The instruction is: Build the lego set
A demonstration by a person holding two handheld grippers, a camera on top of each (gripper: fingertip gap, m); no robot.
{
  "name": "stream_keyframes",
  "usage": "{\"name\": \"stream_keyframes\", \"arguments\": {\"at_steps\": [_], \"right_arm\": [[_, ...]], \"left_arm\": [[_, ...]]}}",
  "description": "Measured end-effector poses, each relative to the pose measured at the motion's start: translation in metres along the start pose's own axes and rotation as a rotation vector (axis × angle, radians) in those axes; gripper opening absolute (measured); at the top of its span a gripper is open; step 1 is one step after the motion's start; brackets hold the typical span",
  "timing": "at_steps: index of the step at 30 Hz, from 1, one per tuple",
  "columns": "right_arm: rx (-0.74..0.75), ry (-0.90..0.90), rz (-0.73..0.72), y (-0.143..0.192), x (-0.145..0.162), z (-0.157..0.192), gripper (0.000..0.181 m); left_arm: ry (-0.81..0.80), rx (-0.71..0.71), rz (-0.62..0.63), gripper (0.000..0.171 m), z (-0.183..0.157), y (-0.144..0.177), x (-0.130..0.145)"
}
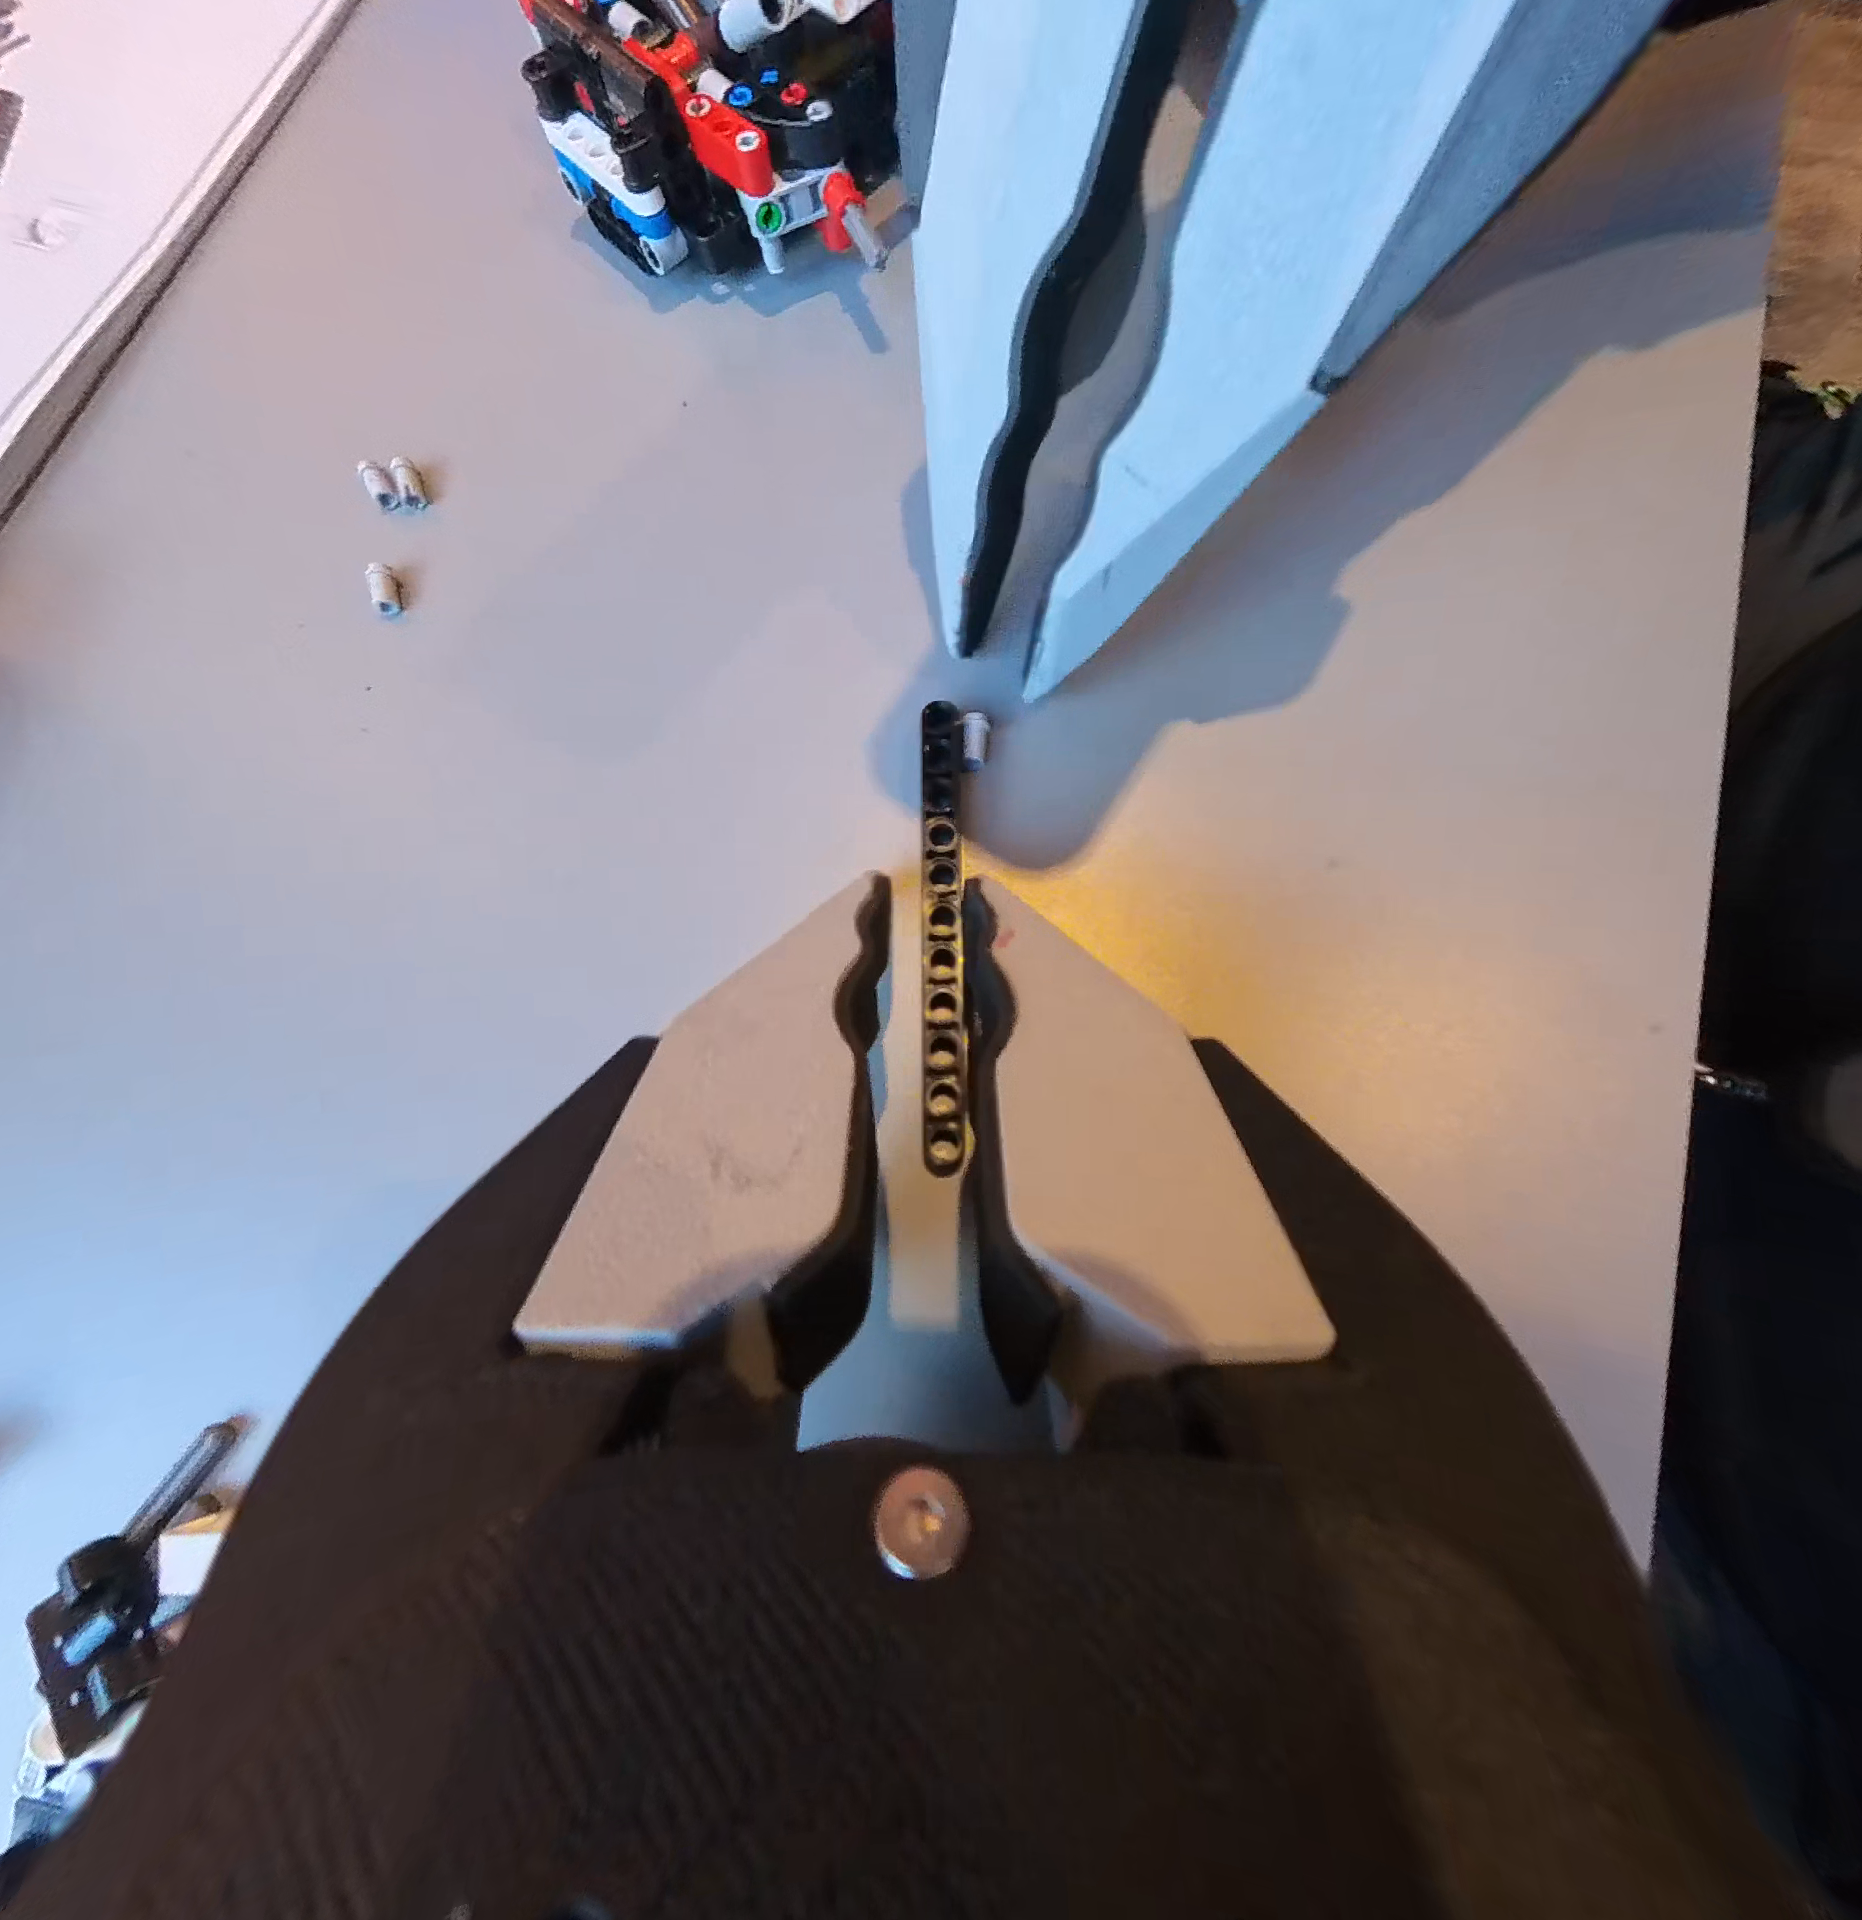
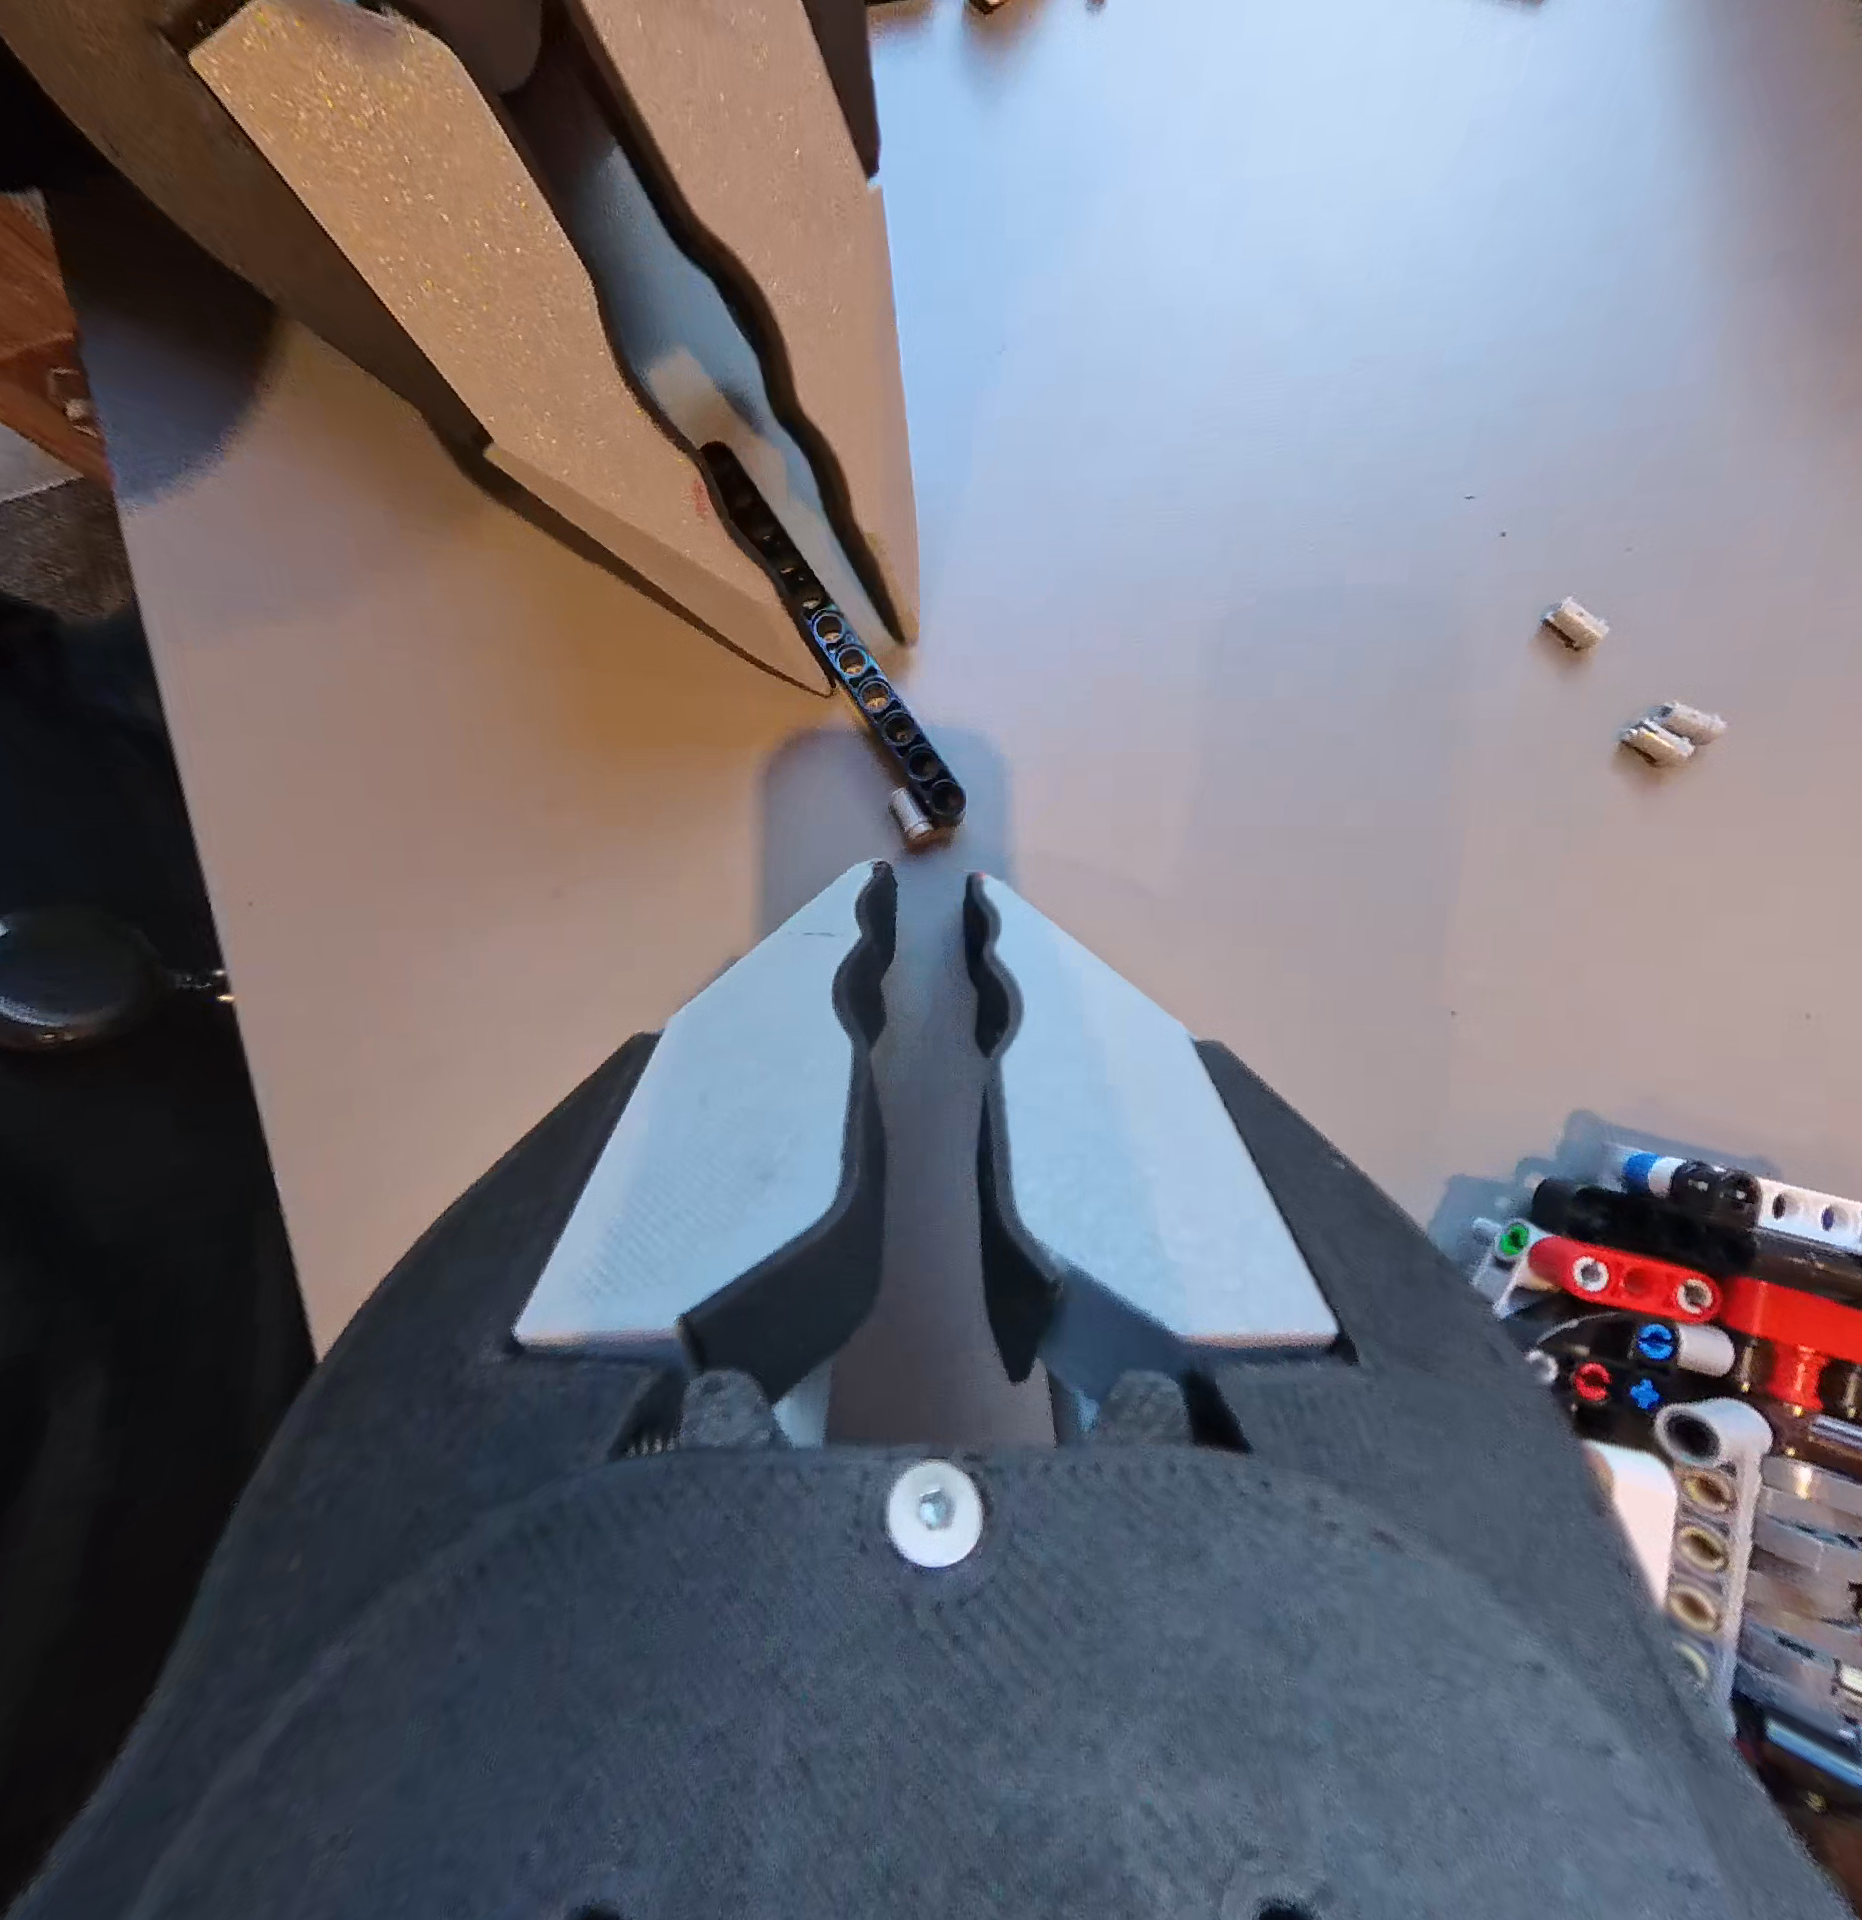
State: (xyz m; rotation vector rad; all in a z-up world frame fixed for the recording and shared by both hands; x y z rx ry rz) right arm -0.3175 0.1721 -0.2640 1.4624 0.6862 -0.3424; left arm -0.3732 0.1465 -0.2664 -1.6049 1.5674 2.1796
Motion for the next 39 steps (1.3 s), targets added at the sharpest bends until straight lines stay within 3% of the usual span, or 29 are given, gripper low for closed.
{"name": "stream_keyframes", "arguments": {"at_steps": [5, 15, 22, 32, 39], "right_arm": [[-0.010, 0.038, -0.016, -0.006, -0.008, -0.001, 0.013], [-0.019, 0.077, -0.024, -0.010, -0.010, 0.005, 0.008], [-0.028, 0.058, -0.057, -0.013, -0.013, 0.003, 0.003], [-0.121, -0.026, -0.127, 0.004, -0.024, 0.014, 0.002], [-0.125, -0.020, -0.118, 0.004, -0.022, 0.017, 0.002]], "left_arm": [[0.060, -0.028, 0.001, 0.017, 0.007, 0.001, 0.001], [0.103, -0.044, 0.003, 0.009, 0.008, 0.002, 0.002], [0.103, -0.043, 0.018, 0.017, 0.005, 0.004, 0.003], [-0.186, -0.081, 0.021, 0.013, -0.018, 0.001, -0.006], [-0.174, -0.071, 0.001, 0.012, -0.018, 0.002, -0.010]]}}
Point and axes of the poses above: each gripper's, where its closed fingertips meet, y back along the fingers, x out of its underside, z = x × y across the jaws, the point moved 2 cm from there along y, back along the fingers, and after that the axes turned 6 degrees about y, right-handed, at the moved point
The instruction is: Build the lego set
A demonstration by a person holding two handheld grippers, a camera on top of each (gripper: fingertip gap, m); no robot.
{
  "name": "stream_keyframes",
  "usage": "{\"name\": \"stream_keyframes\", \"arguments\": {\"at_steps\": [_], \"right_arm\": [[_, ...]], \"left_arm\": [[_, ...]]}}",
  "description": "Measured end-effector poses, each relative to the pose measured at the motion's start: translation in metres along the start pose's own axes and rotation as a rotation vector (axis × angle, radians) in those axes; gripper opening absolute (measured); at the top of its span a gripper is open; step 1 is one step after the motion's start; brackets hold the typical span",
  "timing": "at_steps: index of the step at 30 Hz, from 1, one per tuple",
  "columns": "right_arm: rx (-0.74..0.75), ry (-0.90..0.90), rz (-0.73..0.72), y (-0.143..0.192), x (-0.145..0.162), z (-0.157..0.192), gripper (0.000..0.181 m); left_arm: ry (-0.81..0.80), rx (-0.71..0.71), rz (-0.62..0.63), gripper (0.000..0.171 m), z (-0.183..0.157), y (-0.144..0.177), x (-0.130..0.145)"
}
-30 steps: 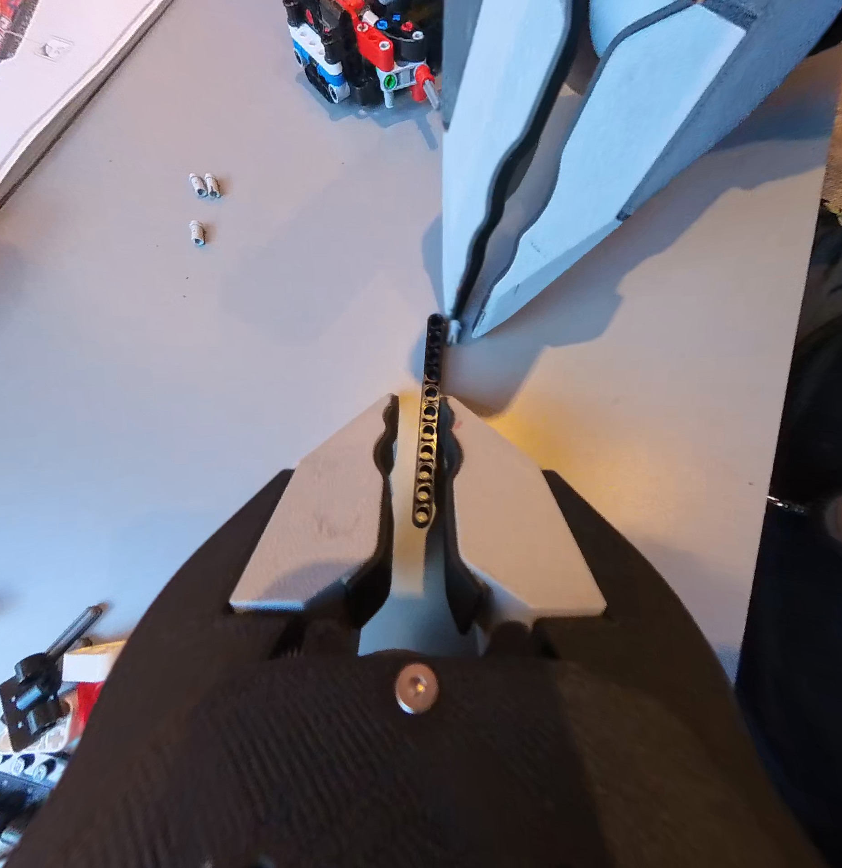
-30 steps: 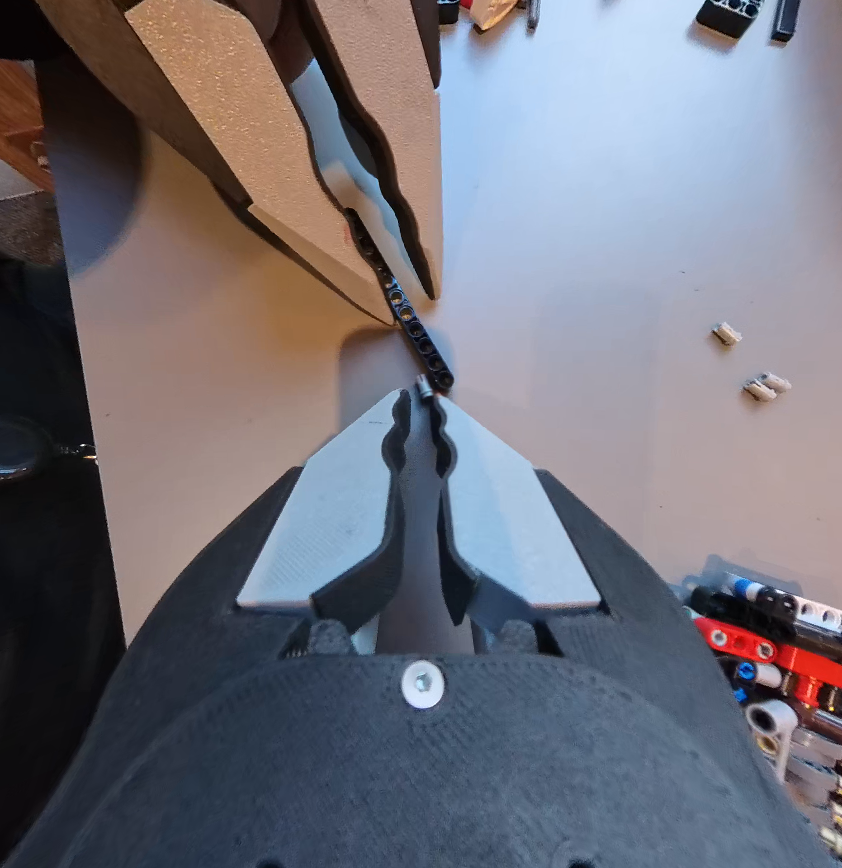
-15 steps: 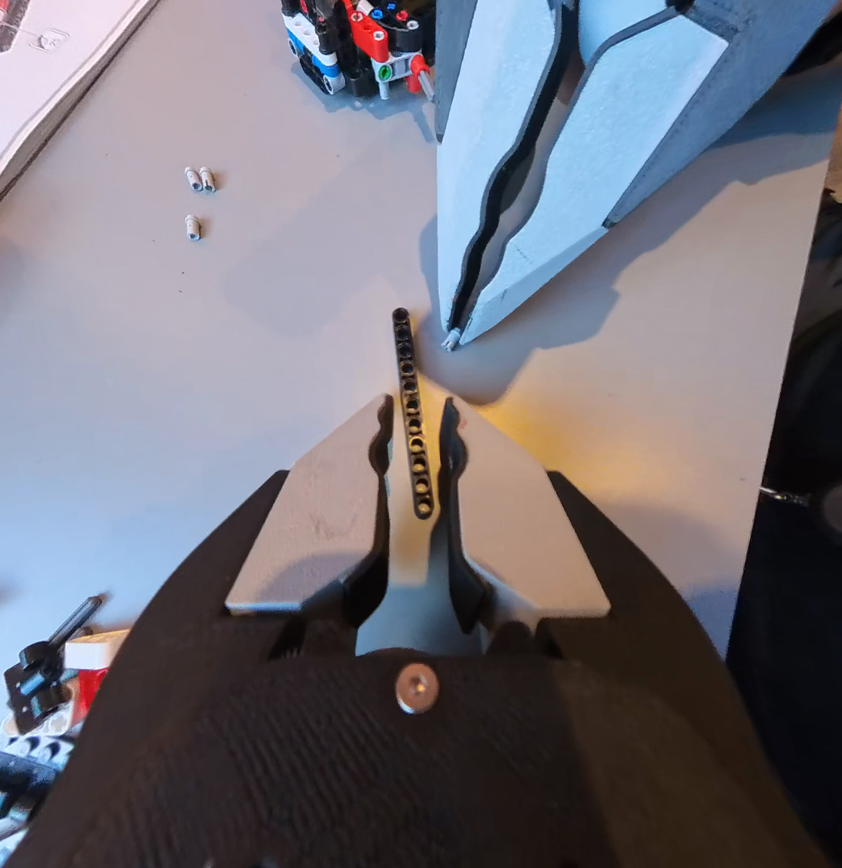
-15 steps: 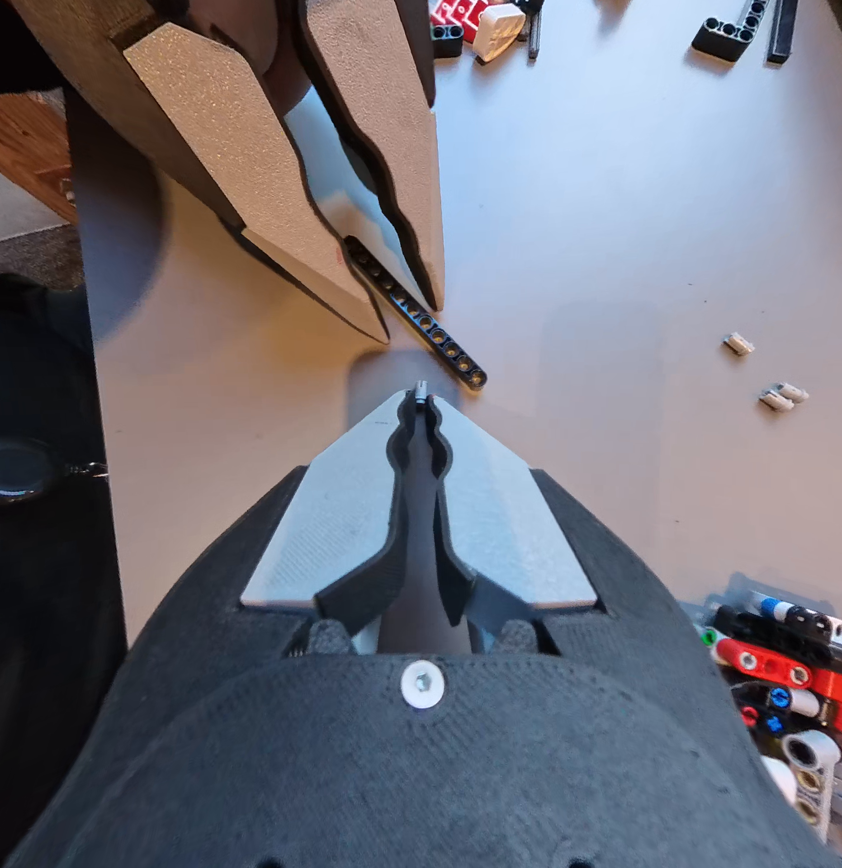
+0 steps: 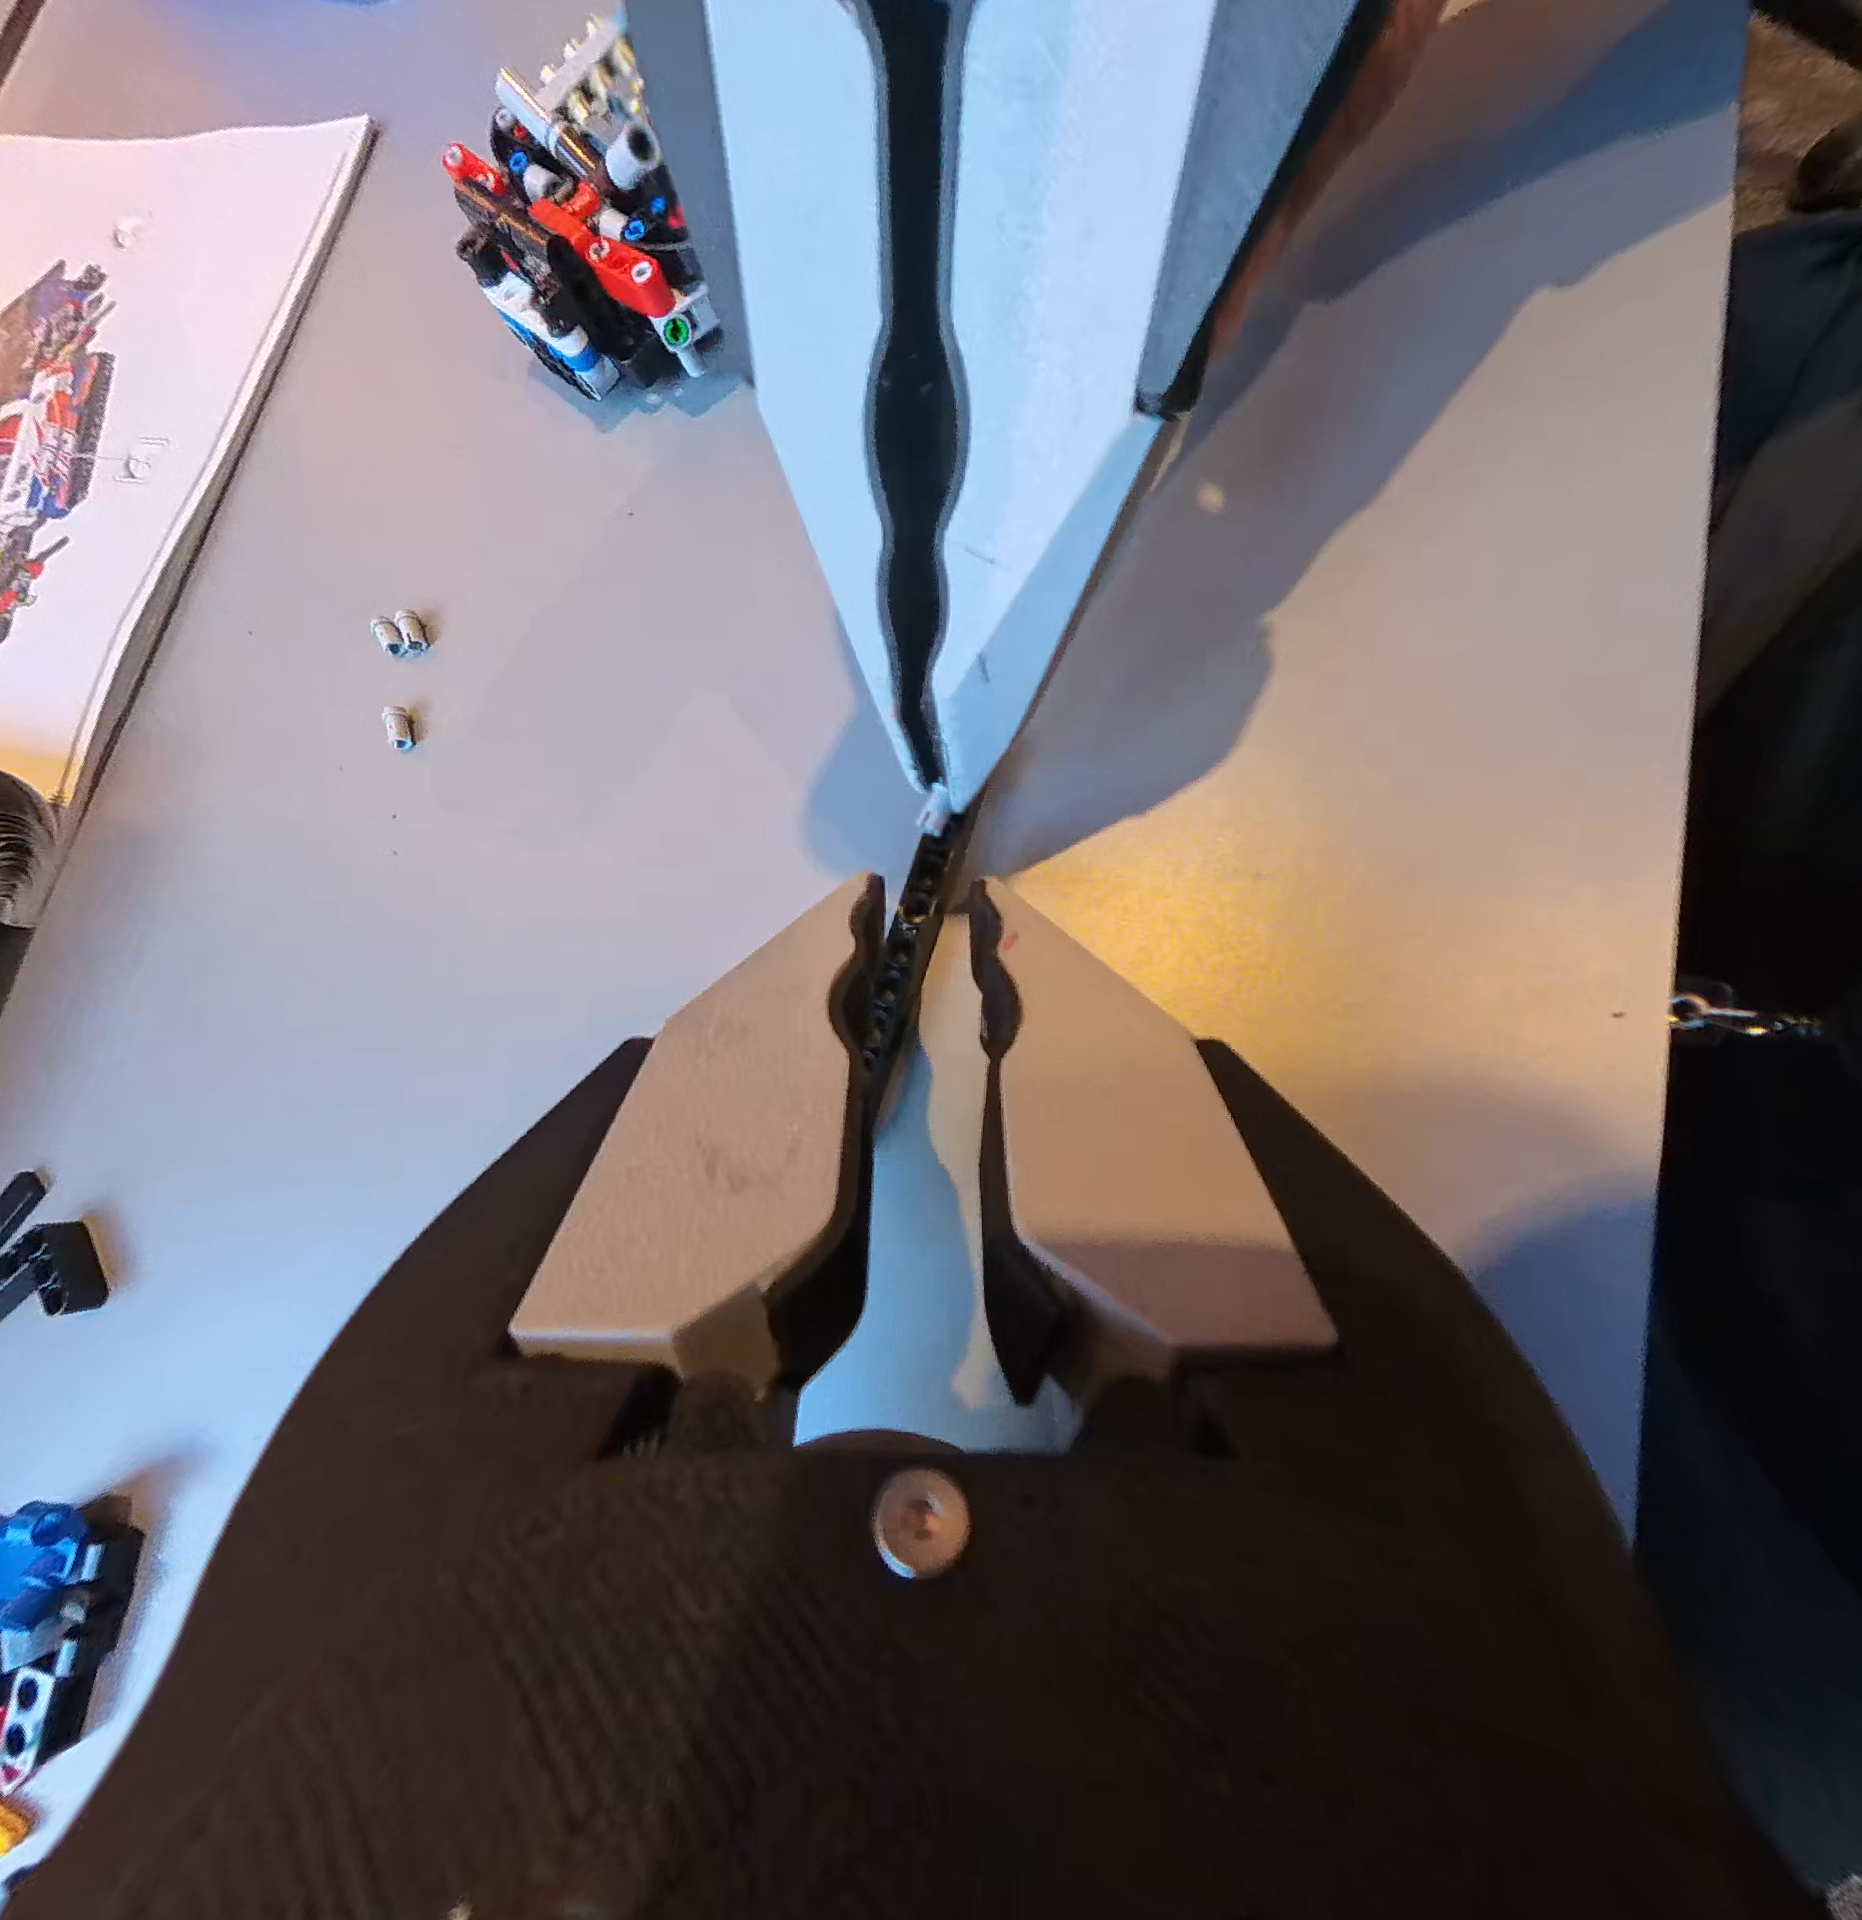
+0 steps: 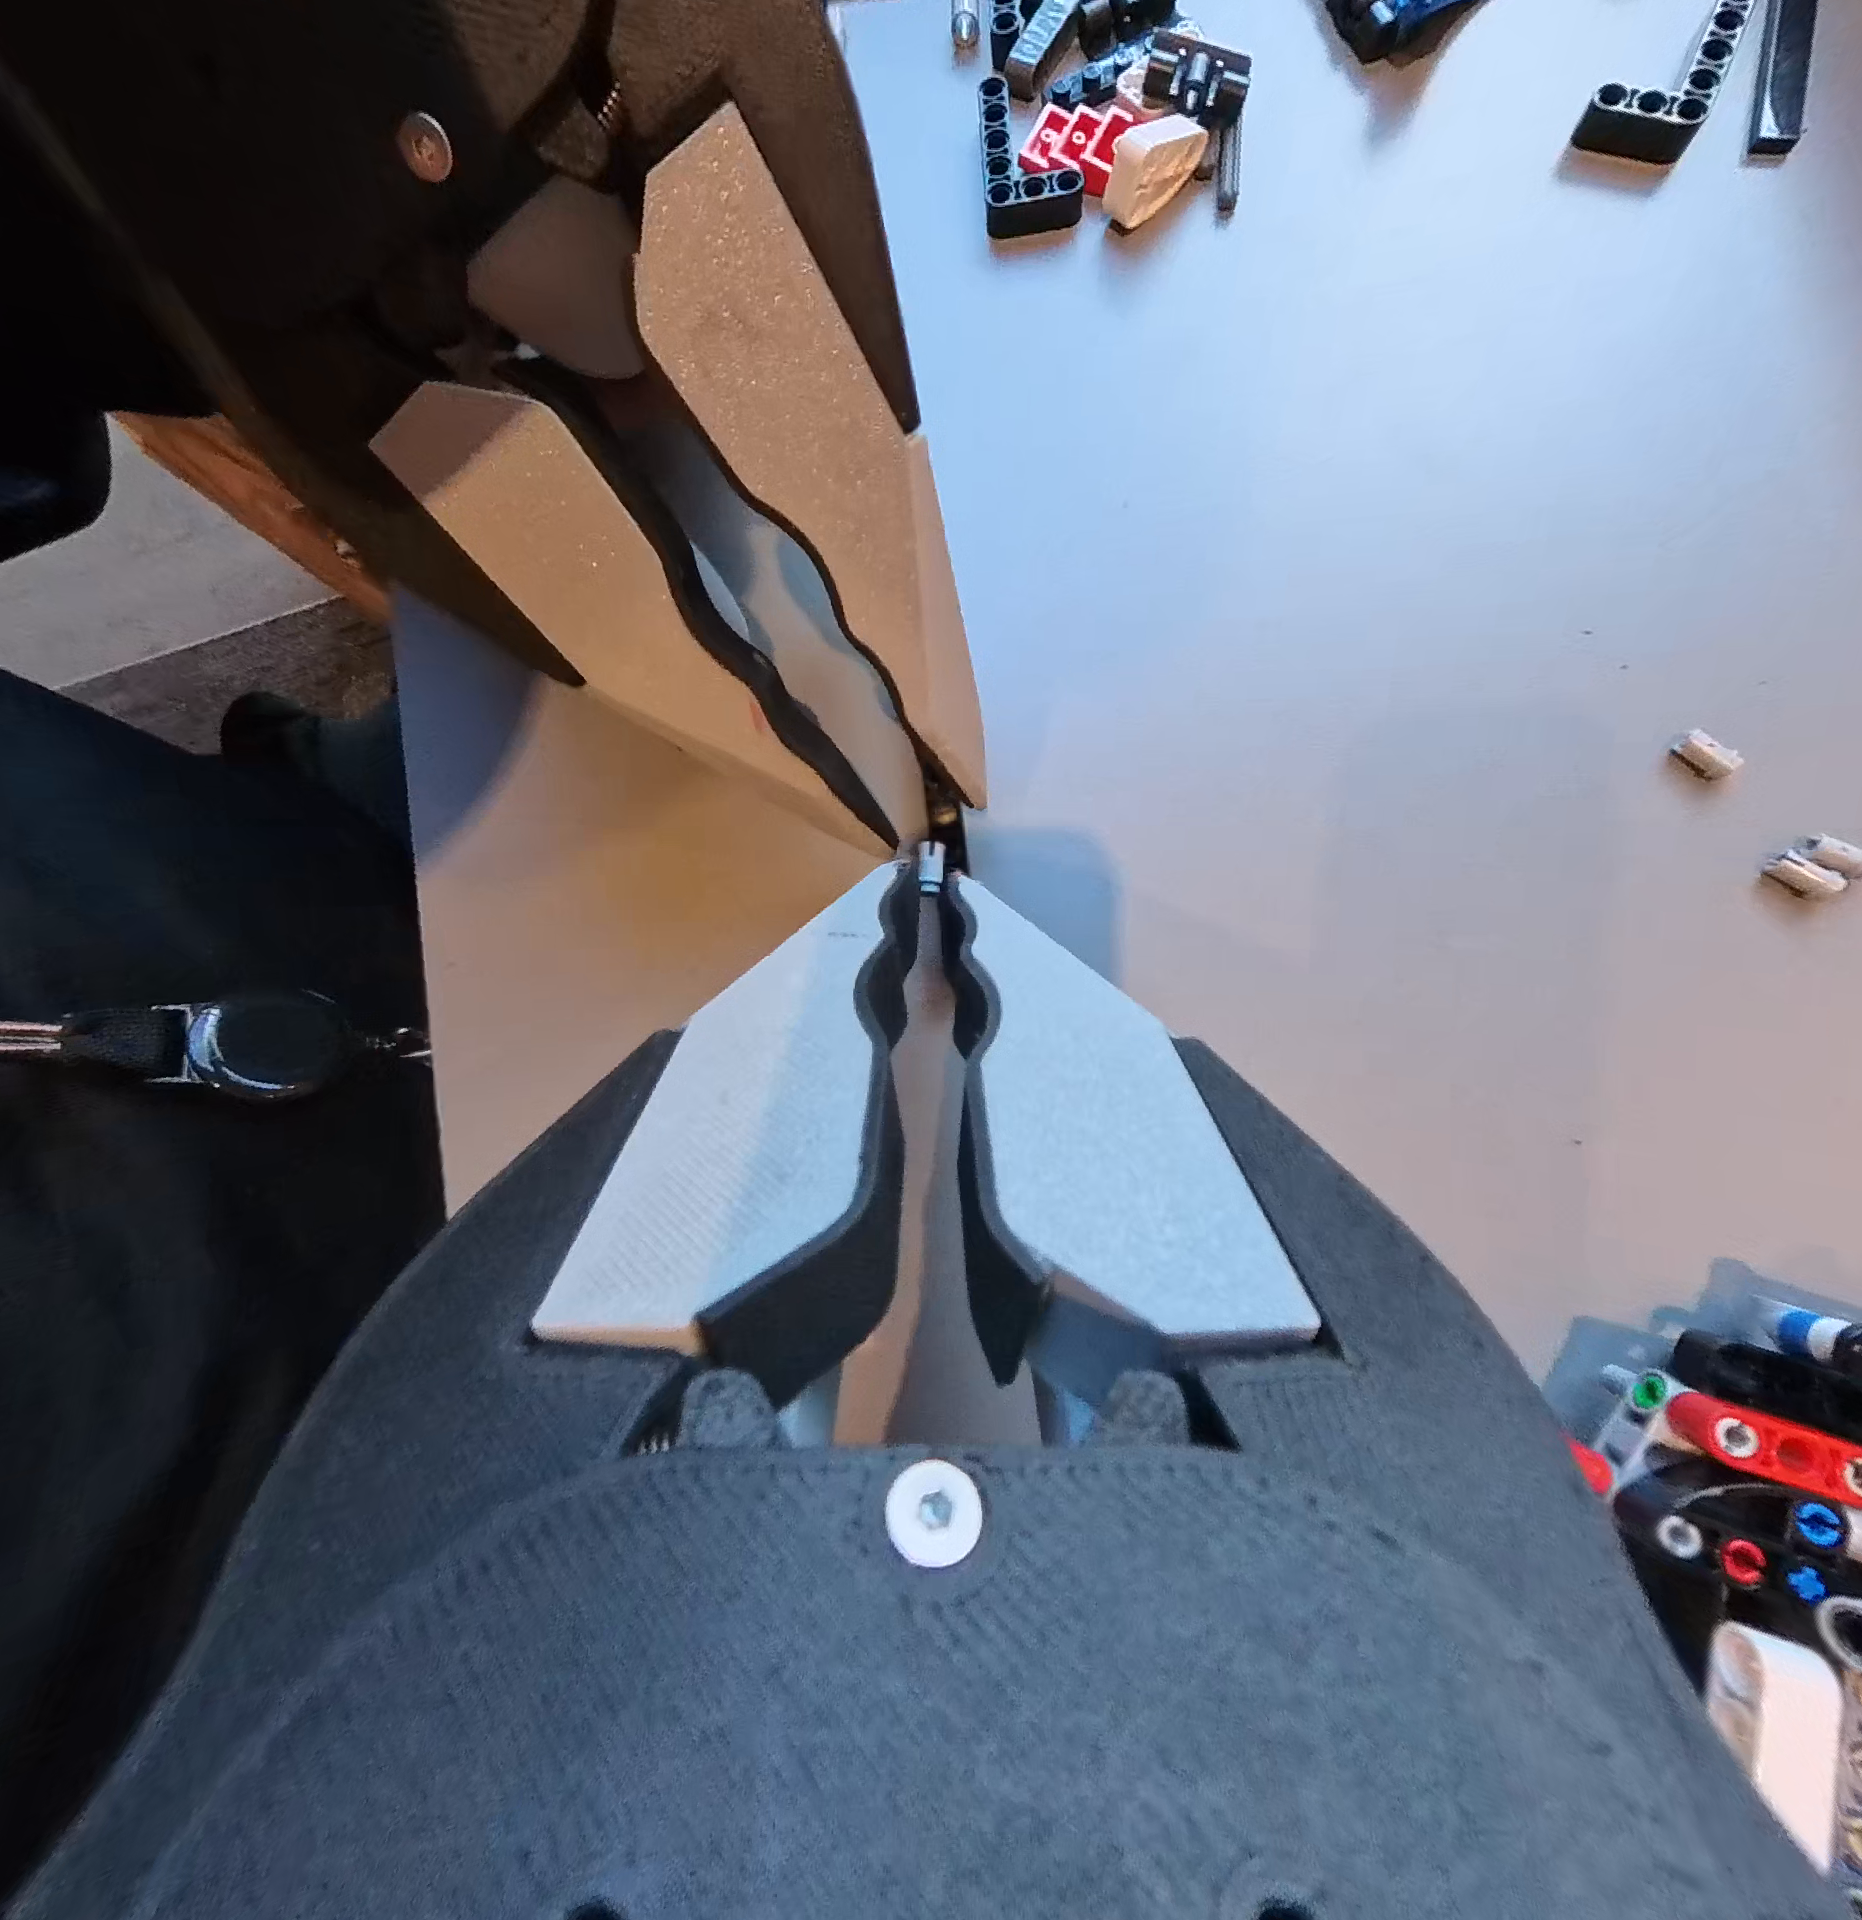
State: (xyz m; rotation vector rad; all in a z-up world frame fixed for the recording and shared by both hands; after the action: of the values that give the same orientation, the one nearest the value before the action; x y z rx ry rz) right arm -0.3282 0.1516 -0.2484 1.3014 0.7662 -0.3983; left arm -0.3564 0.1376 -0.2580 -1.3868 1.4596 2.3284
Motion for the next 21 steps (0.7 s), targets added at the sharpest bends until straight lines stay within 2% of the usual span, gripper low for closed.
{"name": "stream_keyframes", "arguments": {"at_steps": [6, 21], "right_arm": [[-0.003, 0.058, -0.017, 0.001, -0.003, 0.009, 0.002], [0.083, 0.325, 0.068, -0.006, 0.001, 0.018, 0.002]], "left_arm": [[0.026, 0.086, -0.064, 0.008, -0.010, 0.005, -0.009], [0.003, 0.126, -0.022, 0.003, -0.018, 0.001, -0.003]]}}
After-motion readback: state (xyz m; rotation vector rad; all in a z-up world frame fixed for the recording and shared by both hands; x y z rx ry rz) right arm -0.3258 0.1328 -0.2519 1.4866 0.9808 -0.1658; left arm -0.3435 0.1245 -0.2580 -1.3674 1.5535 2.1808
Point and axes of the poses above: each gripper's, where its closed fingertips meet, y back along the fingers, x out of its underside, z = x × y across the jaws, the point moved 2 cm from there along y, back along the fingers, and after that the axes turned 6 degrees about y, right-handed, at the moved point
